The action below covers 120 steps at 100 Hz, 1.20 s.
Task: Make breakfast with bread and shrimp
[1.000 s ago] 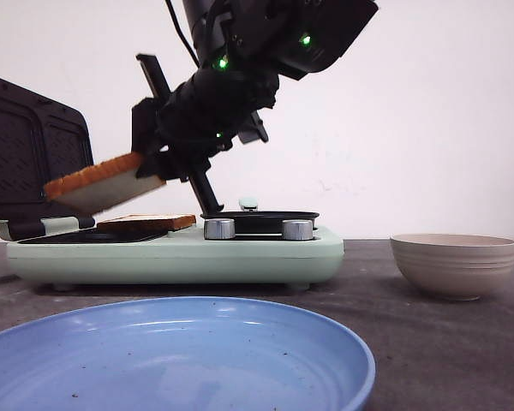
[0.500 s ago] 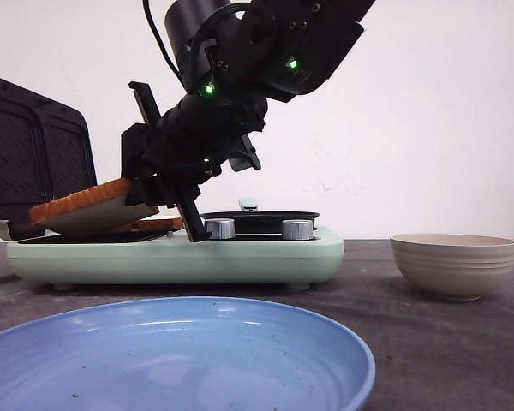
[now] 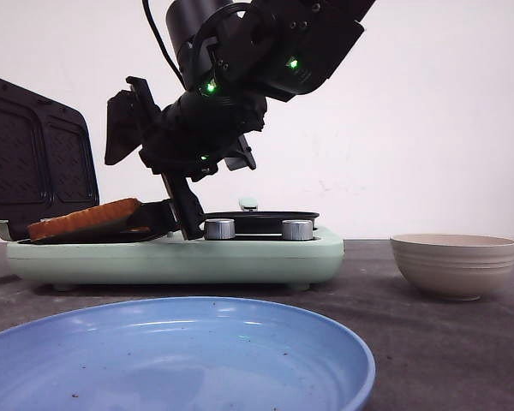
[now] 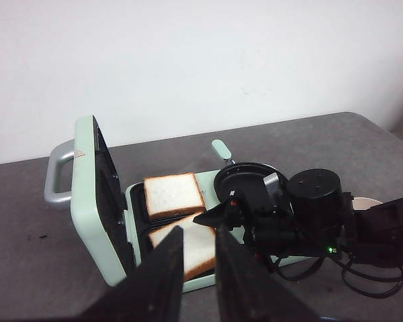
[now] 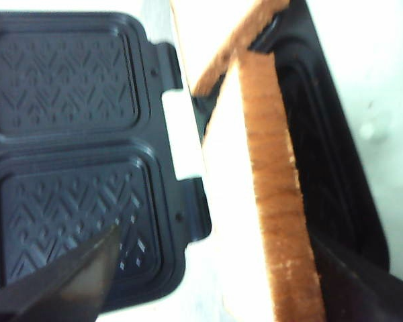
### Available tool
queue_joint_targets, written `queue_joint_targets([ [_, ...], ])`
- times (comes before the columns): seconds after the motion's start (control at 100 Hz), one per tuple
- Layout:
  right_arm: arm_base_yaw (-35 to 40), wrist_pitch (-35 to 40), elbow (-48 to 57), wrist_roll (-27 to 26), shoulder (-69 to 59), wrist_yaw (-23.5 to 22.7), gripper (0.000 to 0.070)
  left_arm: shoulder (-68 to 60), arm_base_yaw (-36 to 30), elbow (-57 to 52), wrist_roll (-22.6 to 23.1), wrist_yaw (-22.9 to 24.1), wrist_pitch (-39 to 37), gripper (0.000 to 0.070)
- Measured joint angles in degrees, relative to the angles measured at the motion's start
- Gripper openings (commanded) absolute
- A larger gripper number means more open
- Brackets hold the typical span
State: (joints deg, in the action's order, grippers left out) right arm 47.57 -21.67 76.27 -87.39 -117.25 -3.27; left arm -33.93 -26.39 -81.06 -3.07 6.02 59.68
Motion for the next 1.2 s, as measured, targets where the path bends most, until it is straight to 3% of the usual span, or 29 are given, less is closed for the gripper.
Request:
queue_joint_targets([
  [0.2, 0.0, 0.0, 0.2, 0.3, 0.0, -2.7, 0.0524, 0.0, 0.0, 0.0, -0.1, 0.0, 0.0, 0.0011],
  [0.38, -0.5, 3.8, 1.8, 5.1, 0.0, -2.8, 0.0524, 0.0, 0.0, 0.0, -0.1, 0.0, 0.0, 0.0011],
  [0.53, -0.9, 12.7, 7.4, 13.4, 0.0, -2.5, 0.0524, 0.0, 0.0, 0.0, -0.1, 0.0, -0.1, 0.001],
  [0.78, -1.1, 27.0, 20.1, 33.6, 0.1, 1.6, 0.0522, 0.0, 0.0, 0.0, -0.1, 0.0, -0.1, 0.0011],
  [1.04, -1.1, 30.1, 22.7, 42.8, 1.0, 3.1, 0.0517, 0.0, 0.0, 0.0, -0.1, 0.0, -0.1, 0.0011],
  [1.09, -1.1, 30.2, 22.7, 44.1, 1.0, 3.3, 0.0431, 0.0, 0.0, 0.0, -0.1, 0.0, -0.1, 0.0011],
  [1.2, -1.6, 30.4, 22.7, 47.8, 1.2, 3.4, 0.0048, 0.0, 0.0, 0.0, -0.1, 0.0, -0.1, 0.0011],
])
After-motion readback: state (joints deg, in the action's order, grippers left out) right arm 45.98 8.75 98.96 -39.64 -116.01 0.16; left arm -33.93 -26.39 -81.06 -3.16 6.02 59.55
